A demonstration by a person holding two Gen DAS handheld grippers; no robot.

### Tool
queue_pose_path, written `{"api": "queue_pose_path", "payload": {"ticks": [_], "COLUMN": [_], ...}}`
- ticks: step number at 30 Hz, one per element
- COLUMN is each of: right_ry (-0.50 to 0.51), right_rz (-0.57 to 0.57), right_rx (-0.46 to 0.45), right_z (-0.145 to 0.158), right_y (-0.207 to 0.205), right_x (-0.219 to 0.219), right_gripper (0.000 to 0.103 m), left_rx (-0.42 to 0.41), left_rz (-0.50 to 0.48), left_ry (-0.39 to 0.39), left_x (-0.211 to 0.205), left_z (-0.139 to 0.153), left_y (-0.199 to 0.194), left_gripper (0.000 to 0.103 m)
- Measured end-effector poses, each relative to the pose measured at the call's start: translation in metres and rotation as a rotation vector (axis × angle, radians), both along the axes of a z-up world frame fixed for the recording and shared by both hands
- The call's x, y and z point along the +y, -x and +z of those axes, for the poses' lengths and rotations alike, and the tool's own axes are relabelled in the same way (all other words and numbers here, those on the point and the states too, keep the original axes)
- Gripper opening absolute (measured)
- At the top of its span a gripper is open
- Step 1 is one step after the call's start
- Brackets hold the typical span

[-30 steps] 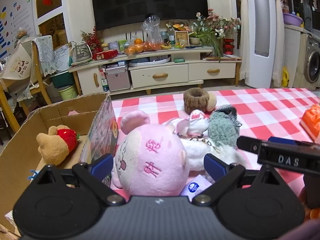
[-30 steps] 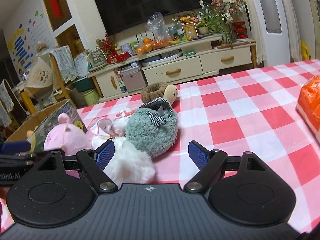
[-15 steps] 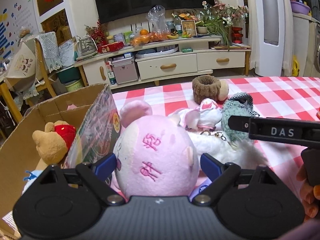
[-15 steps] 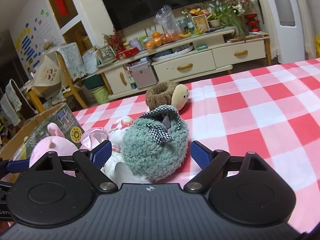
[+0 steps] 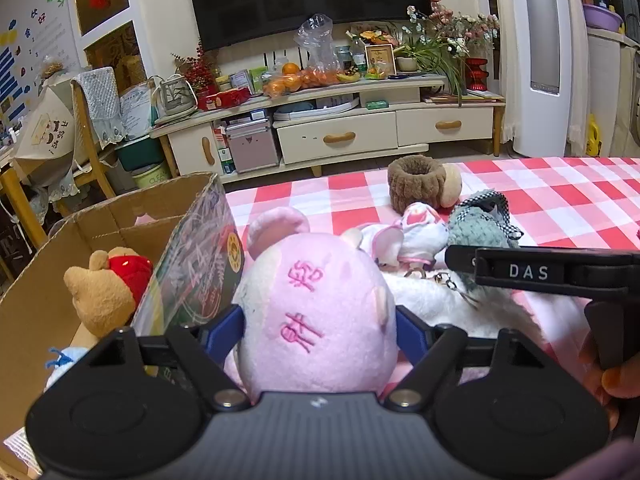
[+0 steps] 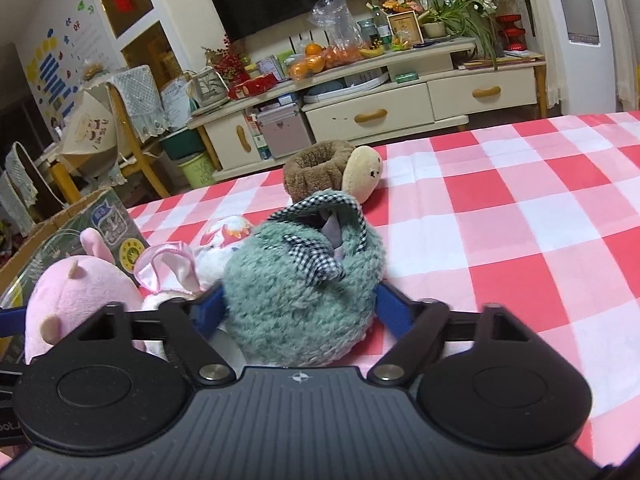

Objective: Organize soft objects
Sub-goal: 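Grasp the pink pig plush with the left tool while the right tool grasps the green fluffy plush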

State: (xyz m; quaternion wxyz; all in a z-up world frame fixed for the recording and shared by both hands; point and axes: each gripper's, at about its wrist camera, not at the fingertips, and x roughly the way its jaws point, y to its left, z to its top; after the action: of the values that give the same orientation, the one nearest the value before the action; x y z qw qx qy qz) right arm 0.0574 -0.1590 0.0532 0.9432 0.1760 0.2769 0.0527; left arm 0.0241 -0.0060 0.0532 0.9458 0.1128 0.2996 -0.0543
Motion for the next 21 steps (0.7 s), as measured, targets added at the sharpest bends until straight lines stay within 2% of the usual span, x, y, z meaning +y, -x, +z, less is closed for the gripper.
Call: {"api": "queue_pose_path", "payload": {"ticks": [5,21], "right_ry": [0.030,0.065], "right_rz": [-0.001,-0.040], "right_rx": [-0.015,-0.056], "right_z": [0.003,0.011], "right_y": [0.008,0.037], "right_x": [0.002,-0.011], "right_gripper": [0.083,0.082], "left_rx": [-0.002,0.007], "left_rz": [-0.004,-0.037], "left_ry": [0.010,0.129], "left_x": [0.000,0.010], "left_z": [0.000,0.012], "left_y": [0.001,0.013], "left_gripper": [0.077,0.075]}}
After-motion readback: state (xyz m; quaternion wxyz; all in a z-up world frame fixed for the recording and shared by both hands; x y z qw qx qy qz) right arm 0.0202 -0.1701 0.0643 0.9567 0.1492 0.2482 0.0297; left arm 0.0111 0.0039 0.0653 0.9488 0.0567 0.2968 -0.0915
